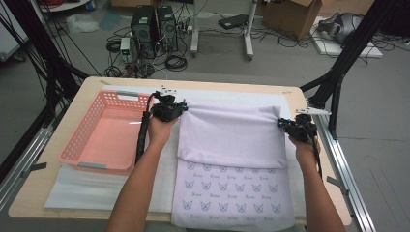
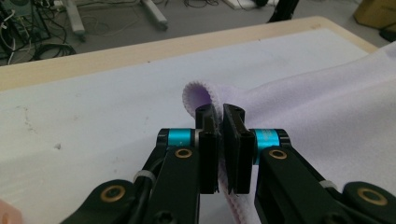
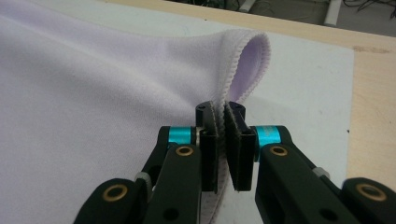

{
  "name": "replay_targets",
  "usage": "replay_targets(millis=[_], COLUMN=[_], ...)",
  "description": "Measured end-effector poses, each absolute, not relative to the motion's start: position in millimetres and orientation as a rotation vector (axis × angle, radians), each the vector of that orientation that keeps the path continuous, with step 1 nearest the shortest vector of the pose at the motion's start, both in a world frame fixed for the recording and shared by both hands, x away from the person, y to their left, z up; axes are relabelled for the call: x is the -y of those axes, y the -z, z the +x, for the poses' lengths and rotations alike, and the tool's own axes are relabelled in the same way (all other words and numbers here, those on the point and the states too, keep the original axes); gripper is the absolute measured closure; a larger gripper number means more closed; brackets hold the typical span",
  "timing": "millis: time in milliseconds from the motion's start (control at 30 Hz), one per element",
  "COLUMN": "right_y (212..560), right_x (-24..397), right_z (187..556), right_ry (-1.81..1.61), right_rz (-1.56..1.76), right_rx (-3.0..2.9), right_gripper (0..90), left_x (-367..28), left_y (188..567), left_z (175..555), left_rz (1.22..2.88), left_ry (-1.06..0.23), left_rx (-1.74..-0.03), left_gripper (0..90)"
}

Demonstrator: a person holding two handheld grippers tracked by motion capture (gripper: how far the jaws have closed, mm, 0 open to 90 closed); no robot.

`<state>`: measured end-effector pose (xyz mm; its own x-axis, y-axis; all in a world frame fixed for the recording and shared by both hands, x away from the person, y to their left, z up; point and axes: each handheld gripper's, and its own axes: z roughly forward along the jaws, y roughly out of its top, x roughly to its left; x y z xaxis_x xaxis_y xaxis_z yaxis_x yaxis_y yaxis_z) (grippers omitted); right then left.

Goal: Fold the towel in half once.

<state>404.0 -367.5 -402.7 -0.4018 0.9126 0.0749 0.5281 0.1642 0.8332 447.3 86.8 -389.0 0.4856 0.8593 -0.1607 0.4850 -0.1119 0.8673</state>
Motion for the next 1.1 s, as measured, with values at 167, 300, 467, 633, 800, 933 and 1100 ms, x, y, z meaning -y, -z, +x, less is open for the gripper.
replay_targets(millis=[167, 300, 467, 633, 800, 933, 1100], right_y=[401, 407, 404, 402, 395, 400, 416], right_x=[362, 361, 365, 366, 363, 359, 359], right_z=[416, 417, 409, 396, 379, 364, 349], right_ry=[-1.120, -1.113, -1.145, -1.150, -1.153, -1.129, -1.125], right_rz=[1.379, 1.464, 1.485, 1.511, 1.488, 1.463, 1.472], right_rx=[-1.987, -1.971, -1.942, -2.003, -2.052, -2.123, -2.183], right_gripper=[84.6, 67.5, 60.3, 53.9, 55.5, 61.7, 65.6], left_x=[-87, -86, -84, -82, -85, -88, -91], left_y=[396, 400, 410, 413, 423, 432, 443], left_z=[448, 441, 432, 414, 391, 373, 359], left_rz=[1.757, 1.741, 1.774, 1.751, 1.737, 1.784, 1.911], left_ry=[-0.466, -0.469, -0.379, -0.377, -0.360, -0.356, -0.279], left_rx=[-1.135, -1.111, -1.128, -1.091, -1.086, -1.082, -1.093], left_gripper=[83.1, 71.6, 57.4, 55.2, 54.4, 56.3, 58.8])
